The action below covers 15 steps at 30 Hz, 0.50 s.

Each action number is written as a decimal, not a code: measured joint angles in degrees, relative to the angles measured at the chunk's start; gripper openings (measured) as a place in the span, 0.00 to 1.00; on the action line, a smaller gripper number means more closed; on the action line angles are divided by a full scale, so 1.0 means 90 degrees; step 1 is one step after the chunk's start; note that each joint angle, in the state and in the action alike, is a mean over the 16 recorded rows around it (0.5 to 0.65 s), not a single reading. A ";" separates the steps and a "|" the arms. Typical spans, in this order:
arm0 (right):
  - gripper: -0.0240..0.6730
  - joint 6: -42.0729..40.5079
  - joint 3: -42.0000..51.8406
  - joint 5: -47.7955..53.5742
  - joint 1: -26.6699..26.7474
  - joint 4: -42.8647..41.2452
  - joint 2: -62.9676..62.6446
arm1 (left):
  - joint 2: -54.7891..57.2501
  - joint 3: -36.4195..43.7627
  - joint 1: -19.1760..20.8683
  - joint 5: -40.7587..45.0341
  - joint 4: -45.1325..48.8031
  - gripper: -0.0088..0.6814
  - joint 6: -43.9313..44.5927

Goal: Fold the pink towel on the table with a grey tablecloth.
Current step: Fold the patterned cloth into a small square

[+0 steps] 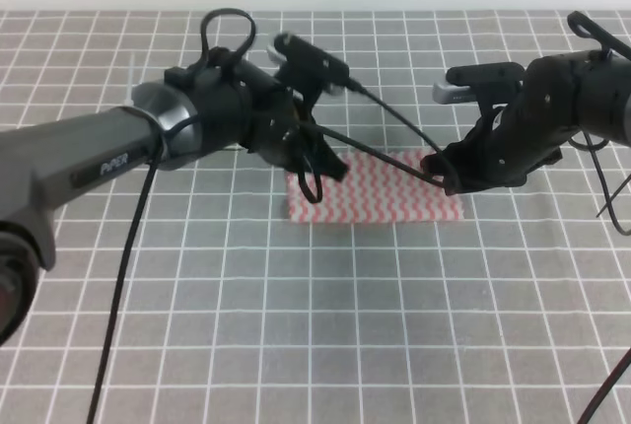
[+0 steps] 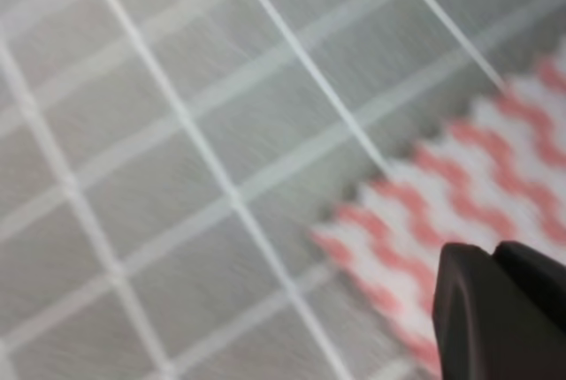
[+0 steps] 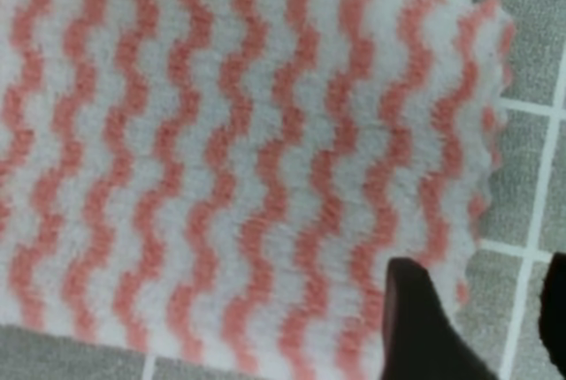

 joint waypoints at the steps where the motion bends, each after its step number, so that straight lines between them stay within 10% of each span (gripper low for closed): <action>1: 0.47 -0.0002 0.0000 0.0002 0.0000 0.0026 0.0000 | 0.0004 0.0001 -0.0013 0.0052 -0.0203 0.05 0.0163; 15: 0.52 -0.0028 -0.0004 0.0036 0.0000 0.0334 0.0142 | 0.0360 -0.0009 -0.0041 0.0576 -0.1376 0.01 0.1118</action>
